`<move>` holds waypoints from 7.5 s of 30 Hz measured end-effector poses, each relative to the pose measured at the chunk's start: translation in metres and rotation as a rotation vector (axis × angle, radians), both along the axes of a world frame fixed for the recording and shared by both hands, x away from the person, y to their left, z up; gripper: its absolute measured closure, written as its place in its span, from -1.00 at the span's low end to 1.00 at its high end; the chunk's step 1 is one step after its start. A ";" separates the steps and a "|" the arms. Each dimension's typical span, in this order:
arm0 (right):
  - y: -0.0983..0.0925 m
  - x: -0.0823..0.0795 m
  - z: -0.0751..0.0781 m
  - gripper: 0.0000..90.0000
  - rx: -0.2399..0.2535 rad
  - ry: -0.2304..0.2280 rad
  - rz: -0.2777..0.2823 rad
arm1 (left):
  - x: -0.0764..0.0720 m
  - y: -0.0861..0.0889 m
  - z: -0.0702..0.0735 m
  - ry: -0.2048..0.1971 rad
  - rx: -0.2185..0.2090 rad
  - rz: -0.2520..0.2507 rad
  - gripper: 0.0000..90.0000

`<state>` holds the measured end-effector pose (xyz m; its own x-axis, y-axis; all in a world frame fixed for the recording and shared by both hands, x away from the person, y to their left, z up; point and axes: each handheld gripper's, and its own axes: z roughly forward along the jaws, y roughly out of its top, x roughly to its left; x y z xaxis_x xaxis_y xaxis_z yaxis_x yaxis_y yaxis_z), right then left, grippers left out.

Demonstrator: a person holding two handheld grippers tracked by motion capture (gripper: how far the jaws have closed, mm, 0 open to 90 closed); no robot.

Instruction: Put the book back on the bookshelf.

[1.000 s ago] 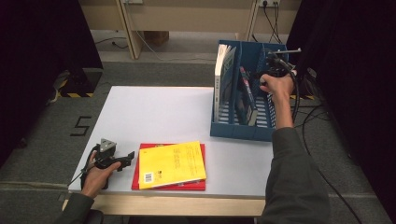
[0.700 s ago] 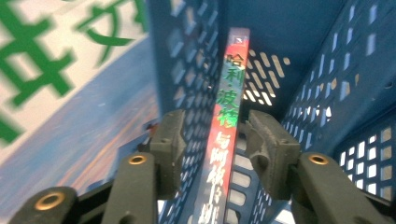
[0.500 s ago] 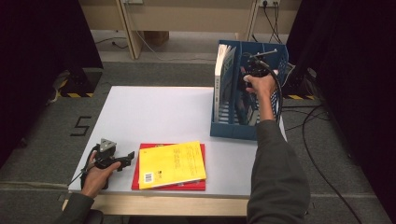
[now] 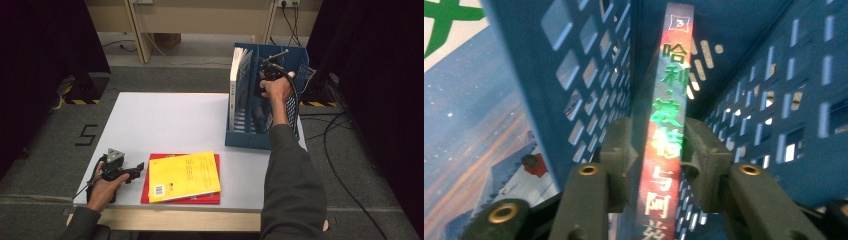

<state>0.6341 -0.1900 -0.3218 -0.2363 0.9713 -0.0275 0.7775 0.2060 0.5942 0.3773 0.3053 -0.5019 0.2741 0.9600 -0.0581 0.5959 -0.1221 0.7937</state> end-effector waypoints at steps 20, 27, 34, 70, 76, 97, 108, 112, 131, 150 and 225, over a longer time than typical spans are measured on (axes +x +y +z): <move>0.008 0.017 -0.011 0.58 0.026 0.007 0.023 | -0.002 0.001 0.000 0.000 -0.009 -0.002 -0.68; -0.003 -0.006 0.010 0.66 0.123 -0.102 0.023 | -0.001 0.001 0.000 0.002 -0.008 -0.003 -0.68; -0.023 -0.038 0.030 0.67 0.204 -0.217 0.031 | -0.001 -0.001 0.000 0.005 0.000 -0.008 -0.68; -0.033 -0.076 0.161 0.67 0.284 -0.480 0.040 | 0.000 -0.001 0.000 0.009 0.002 -0.019 -0.68; -0.035 -0.070 0.167 0.67 0.294 -0.513 0.022 | -0.001 -0.002 0.000 0.008 0.015 -0.019 -0.68; -0.054 -0.082 0.083 0.66 0.381 -0.599 -0.034 | 0.000 -0.005 0.000 0.008 0.041 -0.026 -0.68; -0.046 -0.090 0.037 0.65 0.353 -0.581 0.007 | 0.000 -0.005 0.000 0.004 0.033 -0.034 -0.68; -0.042 -0.086 0.019 0.63 0.326 -0.538 0.021 | 0.000 -0.005 0.000 0.008 0.034 -0.033 -0.68; -0.014 -0.084 -0.023 0.54 0.264 -0.416 0.090 | 0.001 -0.004 0.000 0.005 0.019 -0.032 -0.67; -0.005 -0.106 -0.022 0.36 0.255 -0.423 0.119 | 0.001 -0.004 0.000 0.003 0.009 -0.025 -0.68; 0.037 -0.252 -0.137 -0.55 0.400 -0.142 0.389 | -0.033 -0.022 0.013 -0.011 0.113 -0.129 -0.67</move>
